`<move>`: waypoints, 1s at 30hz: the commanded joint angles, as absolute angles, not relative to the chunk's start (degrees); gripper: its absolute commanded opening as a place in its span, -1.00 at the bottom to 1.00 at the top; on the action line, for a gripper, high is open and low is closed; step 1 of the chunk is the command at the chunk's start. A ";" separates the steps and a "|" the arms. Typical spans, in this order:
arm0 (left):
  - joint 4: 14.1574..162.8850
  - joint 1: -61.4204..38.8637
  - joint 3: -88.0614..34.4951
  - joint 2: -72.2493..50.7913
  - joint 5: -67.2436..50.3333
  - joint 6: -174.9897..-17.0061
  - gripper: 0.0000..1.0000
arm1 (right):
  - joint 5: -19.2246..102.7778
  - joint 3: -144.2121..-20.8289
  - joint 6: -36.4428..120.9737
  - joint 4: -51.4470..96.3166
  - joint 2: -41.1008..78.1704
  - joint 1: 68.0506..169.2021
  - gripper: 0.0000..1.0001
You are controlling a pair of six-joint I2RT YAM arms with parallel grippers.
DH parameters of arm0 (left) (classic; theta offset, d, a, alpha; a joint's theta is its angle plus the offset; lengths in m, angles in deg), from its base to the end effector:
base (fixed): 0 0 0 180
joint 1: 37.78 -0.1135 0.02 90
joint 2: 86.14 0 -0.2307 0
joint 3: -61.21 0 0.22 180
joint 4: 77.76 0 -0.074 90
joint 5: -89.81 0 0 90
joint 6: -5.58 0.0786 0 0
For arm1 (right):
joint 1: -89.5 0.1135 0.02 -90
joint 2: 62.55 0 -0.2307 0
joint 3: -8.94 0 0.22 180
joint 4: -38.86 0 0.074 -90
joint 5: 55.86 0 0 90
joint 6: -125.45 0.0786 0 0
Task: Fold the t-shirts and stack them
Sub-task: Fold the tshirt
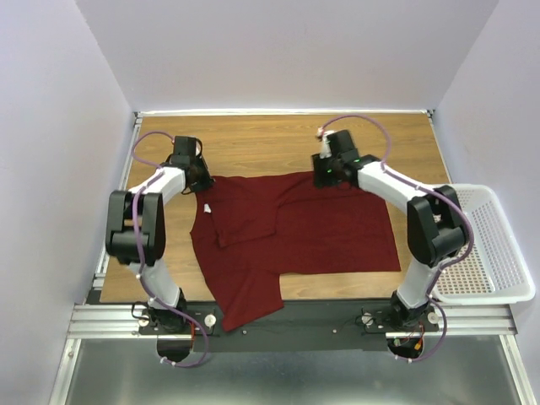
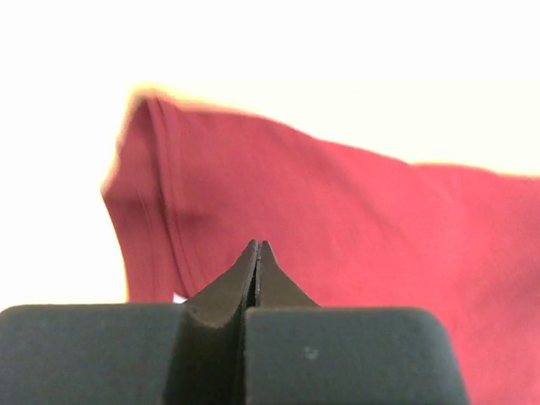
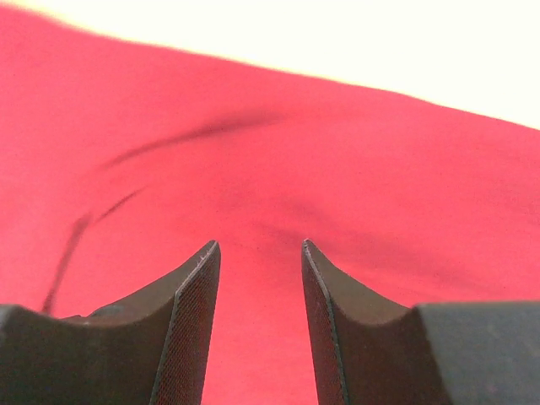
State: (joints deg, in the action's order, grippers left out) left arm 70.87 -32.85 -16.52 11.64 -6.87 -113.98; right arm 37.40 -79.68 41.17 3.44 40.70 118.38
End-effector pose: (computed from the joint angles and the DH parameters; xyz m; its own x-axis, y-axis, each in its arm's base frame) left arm 0.3506 -0.0394 0.1478 -0.7552 -0.4267 -0.4976 -0.2471 0.8885 -0.3867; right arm 0.3338 0.1892 0.1656 -0.7192 -0.2830 -0.6346 -0.4447 0.8892 0.1074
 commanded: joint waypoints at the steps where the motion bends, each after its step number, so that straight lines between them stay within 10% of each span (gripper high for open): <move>1: 70.07 -35.84 -21.05 18.88 -4.68 -110.96 -1.00 | 31.68 -78.87 49.15 7.12 39.58 110.27 0.01; 30: 70.59 -44.28 -22.99 25.48 -0.63 -110.70 -1.00 | 31.67 -81.15 62.52 10.90 54.88 86.60 0.01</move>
